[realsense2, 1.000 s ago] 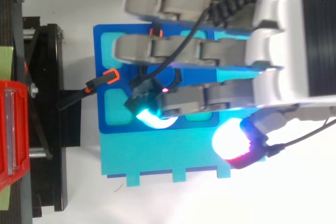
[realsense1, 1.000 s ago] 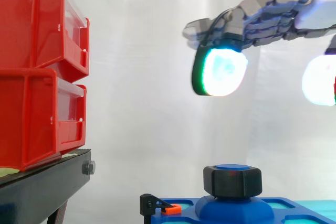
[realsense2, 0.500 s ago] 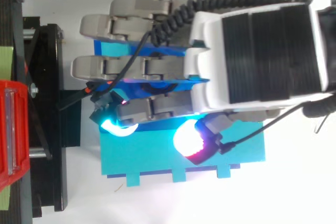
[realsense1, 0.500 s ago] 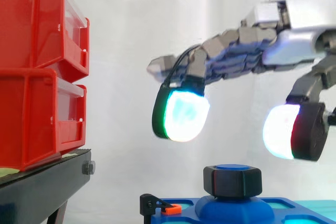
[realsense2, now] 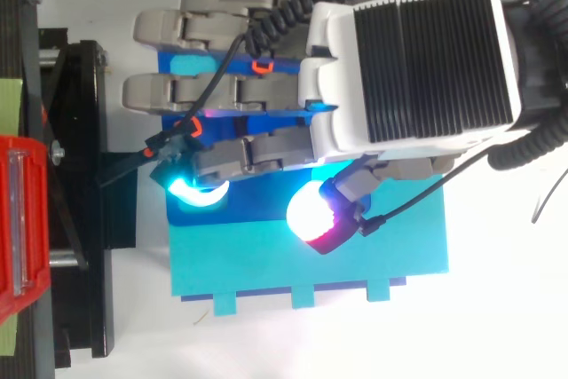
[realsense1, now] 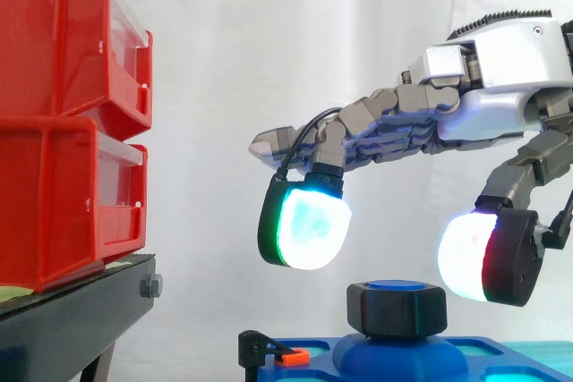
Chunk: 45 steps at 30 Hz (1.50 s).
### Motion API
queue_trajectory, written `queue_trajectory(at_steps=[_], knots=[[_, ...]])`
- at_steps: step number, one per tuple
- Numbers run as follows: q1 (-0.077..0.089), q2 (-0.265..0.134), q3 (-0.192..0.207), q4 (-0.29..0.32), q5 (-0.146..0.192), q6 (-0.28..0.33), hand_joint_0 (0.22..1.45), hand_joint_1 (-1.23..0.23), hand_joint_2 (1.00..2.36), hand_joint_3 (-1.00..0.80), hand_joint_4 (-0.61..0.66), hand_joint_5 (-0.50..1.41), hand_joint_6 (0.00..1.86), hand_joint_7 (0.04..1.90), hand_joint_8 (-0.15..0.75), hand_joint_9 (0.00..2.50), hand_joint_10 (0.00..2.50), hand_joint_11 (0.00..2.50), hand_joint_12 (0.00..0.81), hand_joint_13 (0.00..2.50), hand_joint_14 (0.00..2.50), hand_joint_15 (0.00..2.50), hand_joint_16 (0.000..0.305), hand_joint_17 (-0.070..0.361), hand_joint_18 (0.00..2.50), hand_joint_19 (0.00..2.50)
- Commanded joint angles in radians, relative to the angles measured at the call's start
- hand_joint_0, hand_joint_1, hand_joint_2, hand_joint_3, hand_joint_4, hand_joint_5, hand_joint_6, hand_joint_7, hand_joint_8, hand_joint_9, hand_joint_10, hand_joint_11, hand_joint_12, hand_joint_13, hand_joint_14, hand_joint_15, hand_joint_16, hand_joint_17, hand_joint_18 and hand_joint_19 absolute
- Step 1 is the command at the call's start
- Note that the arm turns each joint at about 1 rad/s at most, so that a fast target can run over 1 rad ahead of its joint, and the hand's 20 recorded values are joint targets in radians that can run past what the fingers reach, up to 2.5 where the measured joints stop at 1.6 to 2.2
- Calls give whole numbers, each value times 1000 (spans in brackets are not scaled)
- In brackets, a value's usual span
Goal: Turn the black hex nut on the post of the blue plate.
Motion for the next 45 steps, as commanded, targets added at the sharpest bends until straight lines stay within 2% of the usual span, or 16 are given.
queue_trajectory(at_steps=[1, 12, 23, 39, 45], knots=[[-7, -1, -2, -1, -3, -1, 522, -761, 1000, -500, -53, -300, 501, 777, 61, 0, 0, 0, 263, 0, 0, 0, 36, 81, 0, 74], [-21, -3, -13, 7, -23, -12, 523, -762, 1000, -500, -51, -300, 501, 777, 61, 0, 0, 0, 261, 0, 0, 0, 35, 80, 0, 86], [-16, -4, -51, 79, -21, -9, 522, -758, 1000, -500, -44, -300, 501, 787, 59, 0, 0, 0, 259, 0, 0, 0, 35, 79, 0, 98], [-19, -4, -51, 108, -23, -9, 514, -745, 1000, -500, -42, -300, 502, 787, 62, 0, 0, 0, 261, 0, 0, 0, 35, 79, 0, 111], [-21, -37, -51, 122, -24, 4, 505, -749, 1000, -500, -40, -300, 502, 789, 64, 0, 0, 0, 263, 0, 0, 0, 36, 80, 0, 105]])
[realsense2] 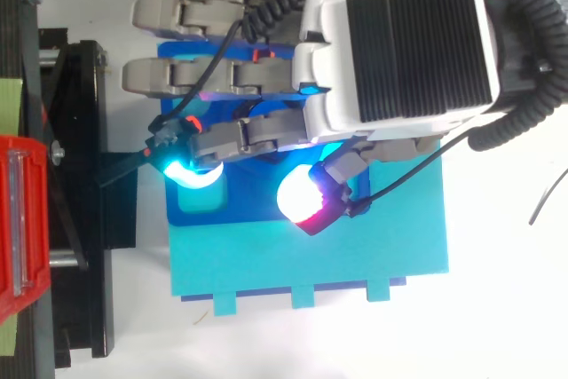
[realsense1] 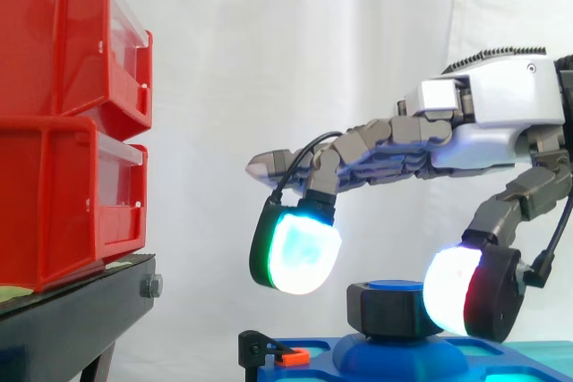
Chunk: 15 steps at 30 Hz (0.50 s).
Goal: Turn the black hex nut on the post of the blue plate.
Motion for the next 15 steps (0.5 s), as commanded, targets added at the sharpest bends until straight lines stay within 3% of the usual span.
queue_trajectory(at_steps=[1, 15], knots=[[-1, -17, 0, 13, -1, 12, 503, -751, 1000, -500, -40, -300, 501, 795, 62, 0, 0, 0, 263, 0, 1, 0, 36, 80, 0, 109], [-6, -18, 2, 16, -10, 20, 489, -741, 1000, -500, -32, -300, 502, 797, 67, 0, 0, 0, 266, 0, 0, 8, 37, 82, 0, 115]])
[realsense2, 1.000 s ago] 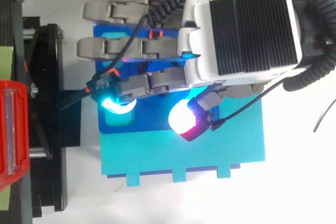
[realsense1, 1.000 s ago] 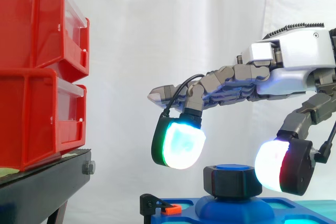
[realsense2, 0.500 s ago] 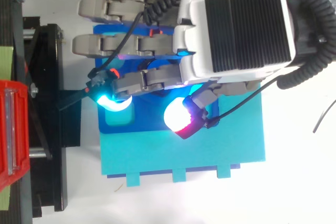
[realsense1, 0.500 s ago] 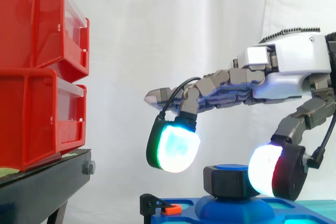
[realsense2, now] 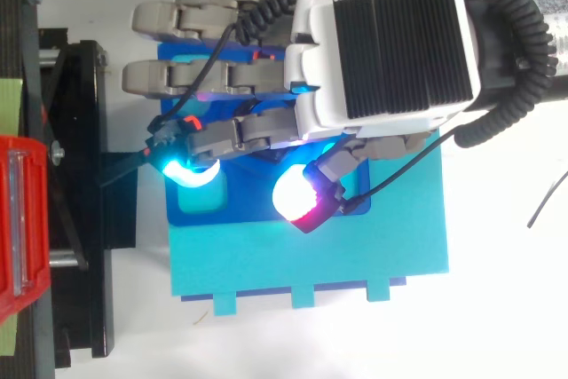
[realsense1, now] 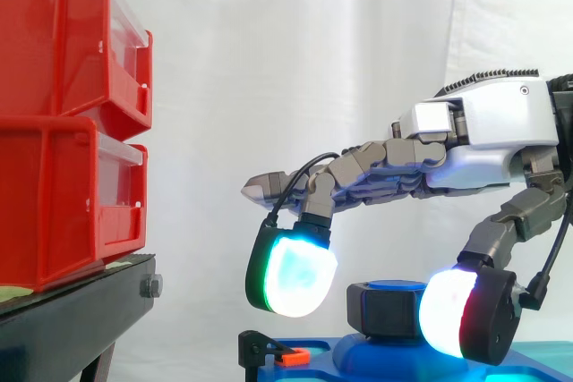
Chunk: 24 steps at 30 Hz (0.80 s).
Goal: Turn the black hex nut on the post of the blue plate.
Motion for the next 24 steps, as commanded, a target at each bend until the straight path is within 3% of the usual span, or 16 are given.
queue_trajectory(at_steps=[1, 24], knots=[[0, 0, -1, 3, 0, 0, 488, -742, 1000, -500, -32, -300, 502, 796, 67, 0, 0, 0, 266, 0, 0, 4, 36, 82, 0, 118], [-11, 0, -1, -9, -3, -8, 491, -732, 1000, -500, -29, -300, 501, 800, 69, 0, 0, 0, 263, 0, 0, 10, 36, 82, 0, 129]])
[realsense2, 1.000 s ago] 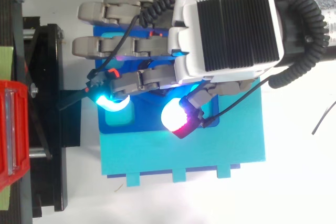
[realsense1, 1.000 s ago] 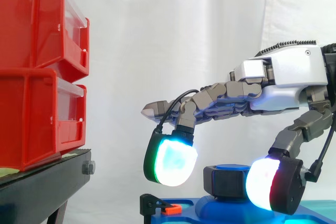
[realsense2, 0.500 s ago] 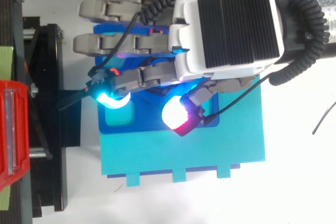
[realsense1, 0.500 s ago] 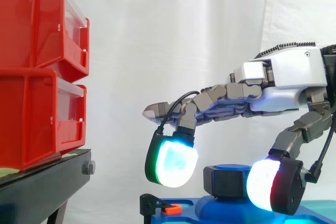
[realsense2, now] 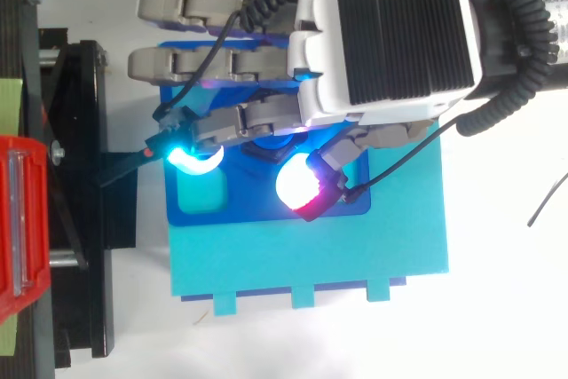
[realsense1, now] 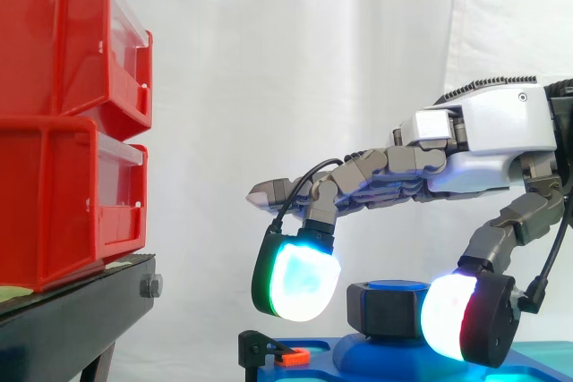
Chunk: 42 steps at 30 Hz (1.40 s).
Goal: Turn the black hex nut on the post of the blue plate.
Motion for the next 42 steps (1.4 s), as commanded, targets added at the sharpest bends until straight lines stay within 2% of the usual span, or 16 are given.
queue_trajectory(at_steps=[1, 26, 33, 42], knots=[[0, 0, 0, 1, 0, -2, 491, -732, 1000, -500, -29, -300, 501, 801, 69, 0, 0, 0, 265, 0, 0, 11, 36, 82, 0, 129], [-13, 0, 1, -1, -9, -11, 488, -721, 1000, -500, -23, -300, 501, 811, 68, 0, 0, 0, 264, 0, 0, 12, 36, 81, 0, 136], [-19, 2, 14, -22, -24, -23, 487, -717, 1000, -500, -22, -300, 501, 814, 68, 0, 0, 0, 265, 0, 2, 22, 36, 81, 0, 142], [-22, 2, 20, -56, -26, -41, 487, -710, 1000, -500, -21, -300, 501, 814, 71, 0, 0, 0, 264, 0, 0, 20, 36, 81, 0, 143]])
